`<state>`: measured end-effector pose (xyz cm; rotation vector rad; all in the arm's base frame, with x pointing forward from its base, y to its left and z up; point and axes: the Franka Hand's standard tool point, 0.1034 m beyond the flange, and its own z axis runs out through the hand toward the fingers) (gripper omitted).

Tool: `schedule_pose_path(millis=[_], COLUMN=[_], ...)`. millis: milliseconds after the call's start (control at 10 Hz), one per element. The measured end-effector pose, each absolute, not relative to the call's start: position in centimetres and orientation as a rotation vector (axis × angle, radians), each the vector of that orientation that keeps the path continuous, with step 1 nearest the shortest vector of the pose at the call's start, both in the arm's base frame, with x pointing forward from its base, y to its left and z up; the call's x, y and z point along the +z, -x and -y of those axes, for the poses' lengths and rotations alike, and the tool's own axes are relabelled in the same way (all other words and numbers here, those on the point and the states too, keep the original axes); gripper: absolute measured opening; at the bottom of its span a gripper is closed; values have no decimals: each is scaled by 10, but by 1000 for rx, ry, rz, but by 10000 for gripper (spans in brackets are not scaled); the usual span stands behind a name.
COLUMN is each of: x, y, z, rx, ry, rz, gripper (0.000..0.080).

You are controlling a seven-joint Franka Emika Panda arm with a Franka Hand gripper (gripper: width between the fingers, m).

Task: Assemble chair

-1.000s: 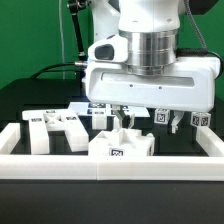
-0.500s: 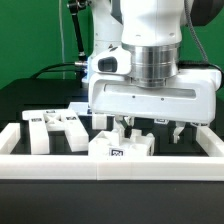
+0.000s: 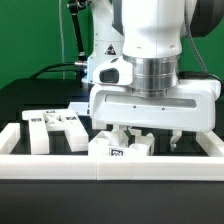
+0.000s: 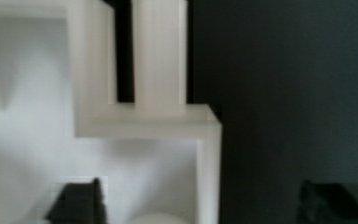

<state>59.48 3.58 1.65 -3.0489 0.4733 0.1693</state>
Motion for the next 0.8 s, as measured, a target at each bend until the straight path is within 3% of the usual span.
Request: schedule_pose_path(millis=[100,200,300,400,500,800], x=[17,17,17,17,17,17], y=[-595,-595,-595,-595,-595,-595], z=[-36,-36,-36,-36,-36,-36], rx=[169,169,169,169,169,169], ry=[3049,3049,3049,3049,3050,3050], rz=[-471,-470,-469,-468,-466,-464], gripper=[447,248,111,111,33,33])
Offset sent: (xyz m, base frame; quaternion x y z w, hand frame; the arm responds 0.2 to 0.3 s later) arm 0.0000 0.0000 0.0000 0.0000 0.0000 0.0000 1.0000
